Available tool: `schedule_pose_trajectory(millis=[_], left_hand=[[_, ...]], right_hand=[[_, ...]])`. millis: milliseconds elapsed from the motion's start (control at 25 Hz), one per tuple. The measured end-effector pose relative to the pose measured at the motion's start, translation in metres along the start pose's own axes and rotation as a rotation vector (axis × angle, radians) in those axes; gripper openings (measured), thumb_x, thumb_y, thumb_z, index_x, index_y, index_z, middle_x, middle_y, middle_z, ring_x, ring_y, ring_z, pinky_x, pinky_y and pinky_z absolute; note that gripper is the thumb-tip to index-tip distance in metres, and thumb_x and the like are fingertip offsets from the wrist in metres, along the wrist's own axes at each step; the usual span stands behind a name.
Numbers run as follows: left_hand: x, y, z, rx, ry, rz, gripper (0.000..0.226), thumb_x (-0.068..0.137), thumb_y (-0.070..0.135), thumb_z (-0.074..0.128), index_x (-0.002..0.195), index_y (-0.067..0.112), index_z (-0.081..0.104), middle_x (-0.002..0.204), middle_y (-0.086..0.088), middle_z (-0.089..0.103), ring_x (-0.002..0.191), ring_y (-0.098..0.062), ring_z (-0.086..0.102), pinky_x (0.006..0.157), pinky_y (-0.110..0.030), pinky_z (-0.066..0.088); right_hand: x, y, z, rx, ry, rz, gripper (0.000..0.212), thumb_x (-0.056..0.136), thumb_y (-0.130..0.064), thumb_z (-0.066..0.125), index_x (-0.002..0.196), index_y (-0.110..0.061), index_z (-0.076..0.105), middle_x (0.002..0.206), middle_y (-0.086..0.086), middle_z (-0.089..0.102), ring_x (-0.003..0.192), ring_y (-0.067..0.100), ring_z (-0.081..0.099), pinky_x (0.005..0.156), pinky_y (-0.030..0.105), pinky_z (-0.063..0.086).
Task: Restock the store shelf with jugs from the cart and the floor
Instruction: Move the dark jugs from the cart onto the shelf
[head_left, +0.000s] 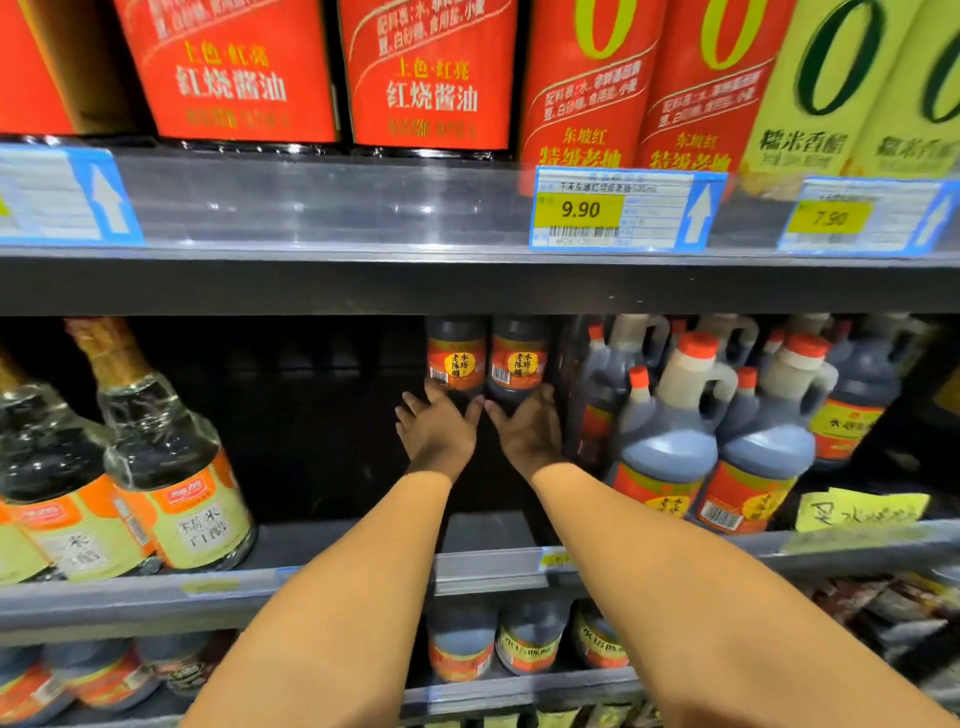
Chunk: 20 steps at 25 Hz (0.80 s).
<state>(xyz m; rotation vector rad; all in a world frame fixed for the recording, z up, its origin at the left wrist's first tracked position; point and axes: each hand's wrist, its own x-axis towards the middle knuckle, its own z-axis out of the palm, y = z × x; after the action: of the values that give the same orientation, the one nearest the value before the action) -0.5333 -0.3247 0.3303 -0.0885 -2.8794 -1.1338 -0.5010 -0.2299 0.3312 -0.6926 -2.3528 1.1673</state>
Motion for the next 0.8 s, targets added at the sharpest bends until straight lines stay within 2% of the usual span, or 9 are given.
schedule_pose_trajectory(millis=[120,280,400,520,680,800], left_hand=[[-0.027,-0.004,-0.015,0.222,-0.039,0.06,0.076,0.093,0.058,0.039,0.151,0.014,0.013,0.157,-0.024,0.009,0.144,-0.044,0.008,0.117,-0.049,0.013],[-0.067,-0.006,-0.044,0.417,-0.126,0.099,0.075,0.094,0.057,0.036,0.151,0.017,0.01,0.159,-0.019,0.007,0.145,-0.041,0.004,0.118,-0.048,0.01],[-0.099,-0.018,-0.06,0.524,-0.104,0.192,0.074,0.094,0.058,0.037,0.151,0.016,0.015,0.157,-0.021,0.015,0.144,-0.042,0.01,0.117,-0.049,0.015],[-0.13,-0.032,-0.081,0.62,-0.028,0.286,0.074,0.092,0.062,0.036,0.149,0.017,0.022,0.153,-0.02,0.028,0.141,-0.041,0.022,0.114,-0.049,0.023],[-0.168,-0.057,-0.105,0.656,-0.033,0.343,0.073,0.092,0.063,0.036,0.148,0.018,0.024,0.151,-0.015,0.033,0.14,-0.037,0.027,0.114,-0.049,0.023],[-0.204,-0.083,-0.125,0.666,0.0,0.31,0.072,0.091,0.062,0.037,0.146,0.018,0.027,0.148,-0.015,0.037,0.137,-0.037,0.031,0.111,-0.048,0.028]], right_hand=[[-0.025,-0.005,-0.018,-0.205,-0.076,-0.036,0.078,0.085,-0.04,0.063,0.142,-0.001,0.026,0.142,0.02,0.041,0.13,0.035,0.043,0.105,0.04,0.038],[-0.072,-0.013,-0.042,-0.49,-0.149,-0.137,0.068,0.089,-0.043,0.055,0.135,0.0,0.031,0.134,0.021,0.044,0.119,0.037,0.05,0.095,0.039,0.043],[-0.104,-0.014,-0.058,-0.597,-0.167,-0.245,0.063,0.089,-0.044,0.054,0.132,-0.002,0.036,0.13,0.02,0.047,0.113,0.037,0.052,0.089,0.04,0.045],[-0.137,-0.021,-0.072,-0.724,-0.186,-0.332,0.06,0.093,-0.045,0.048,0.136,-0.005,0.035,0.135,0.021,0.044,0.119,0.038,0.048,0.093,0.043,0.043],[-0.173,-0.022,-0.077,-0.744,-0.228,-0.435,0.058,0.096,-0.044,0.043,0.142,-0.012,0.031,0.145,0.015,0.035,0.129,0.035,0.039,0.099,0.045,0.04],[-0.206,-0.024,-0.069,-0.722,-0.269,-0.476,0.057,0.096,-0.045,0.042,0.143,-0.015,0.031,0.148,0.013,0.032,0.131,0.035,0.037,0.099,0.047,0.04]])
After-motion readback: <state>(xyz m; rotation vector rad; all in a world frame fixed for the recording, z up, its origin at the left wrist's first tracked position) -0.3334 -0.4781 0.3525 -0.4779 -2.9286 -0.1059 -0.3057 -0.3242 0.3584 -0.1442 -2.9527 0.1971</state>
